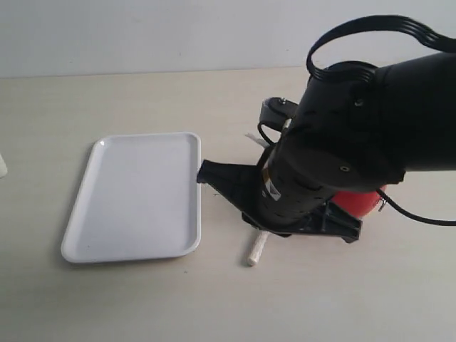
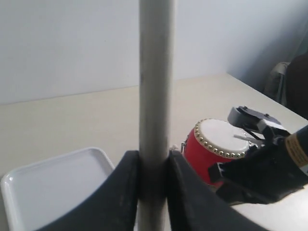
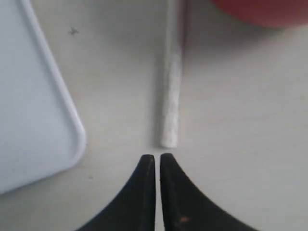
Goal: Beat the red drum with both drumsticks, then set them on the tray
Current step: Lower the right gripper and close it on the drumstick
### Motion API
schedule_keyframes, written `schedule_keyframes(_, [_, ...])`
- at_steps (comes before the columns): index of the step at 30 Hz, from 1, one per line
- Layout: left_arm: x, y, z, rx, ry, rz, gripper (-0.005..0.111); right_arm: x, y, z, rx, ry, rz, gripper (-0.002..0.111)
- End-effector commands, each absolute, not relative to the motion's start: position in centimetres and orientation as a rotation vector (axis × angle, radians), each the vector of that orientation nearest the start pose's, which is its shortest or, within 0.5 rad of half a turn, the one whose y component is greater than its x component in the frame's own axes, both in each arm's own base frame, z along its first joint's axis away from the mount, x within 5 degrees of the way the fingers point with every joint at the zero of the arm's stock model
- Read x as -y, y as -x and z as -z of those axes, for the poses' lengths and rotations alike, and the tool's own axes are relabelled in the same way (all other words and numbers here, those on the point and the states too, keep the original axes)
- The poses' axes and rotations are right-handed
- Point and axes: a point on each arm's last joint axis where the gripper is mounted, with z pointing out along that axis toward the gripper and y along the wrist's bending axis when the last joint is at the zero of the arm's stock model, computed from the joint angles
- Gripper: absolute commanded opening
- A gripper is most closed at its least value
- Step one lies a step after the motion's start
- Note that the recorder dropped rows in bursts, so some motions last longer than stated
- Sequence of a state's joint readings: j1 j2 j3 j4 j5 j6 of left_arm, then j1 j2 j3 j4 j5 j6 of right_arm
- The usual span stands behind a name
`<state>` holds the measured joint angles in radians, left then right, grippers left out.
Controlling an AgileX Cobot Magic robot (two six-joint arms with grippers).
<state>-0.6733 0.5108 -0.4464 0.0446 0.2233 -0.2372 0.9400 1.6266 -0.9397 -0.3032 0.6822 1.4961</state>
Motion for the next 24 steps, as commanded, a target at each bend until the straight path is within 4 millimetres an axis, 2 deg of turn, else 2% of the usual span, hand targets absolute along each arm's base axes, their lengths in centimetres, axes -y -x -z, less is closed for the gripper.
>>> schedule_keyframes(1, [6.8, -8.2, -30.7, -1.735, -0.435, 0.647, 0.0, -24.5, -20.0, -19.7, -2.7, -0.54, -0.408, 0.005])
schedule_keyframes(5, [6.7, -8.1, -30.8, -1.729, -0.433, 0.649, 0.0, -25.2, -20.2, -19.0, -2.706, -0.568, -0.456, 0.005])
schedule_keyframes(9, [6.7, -8.1, -30.7, -1.735, -0.434, 0.648, 0.0, -25.2, -20.3, -17.3, -2.742, -0.59, -0.365, 0.006])
schedule_keyframes(12, [6.7, -8.1, -30.6, -1.744, -0.436, 0.644, 0.0, -25.2, -20.2, -16.2, -2.78, -0.638, -0.304, 0.012])
schedule_keyframes(20, [7.0, -7.9, -30.6, -1.741, -0.466, 0.661, 0.0, -25.0, -20.8, -15.9, -2.792, -0.631, -0.046, 0.026])
schedule_keyframes(24, [7.0, -7.9, -30.6, -1.744, -0.47, 0.661, 0.0, -25.3, -21.5, -15.3, -2.8, -0.662, -0.03, 0.029])
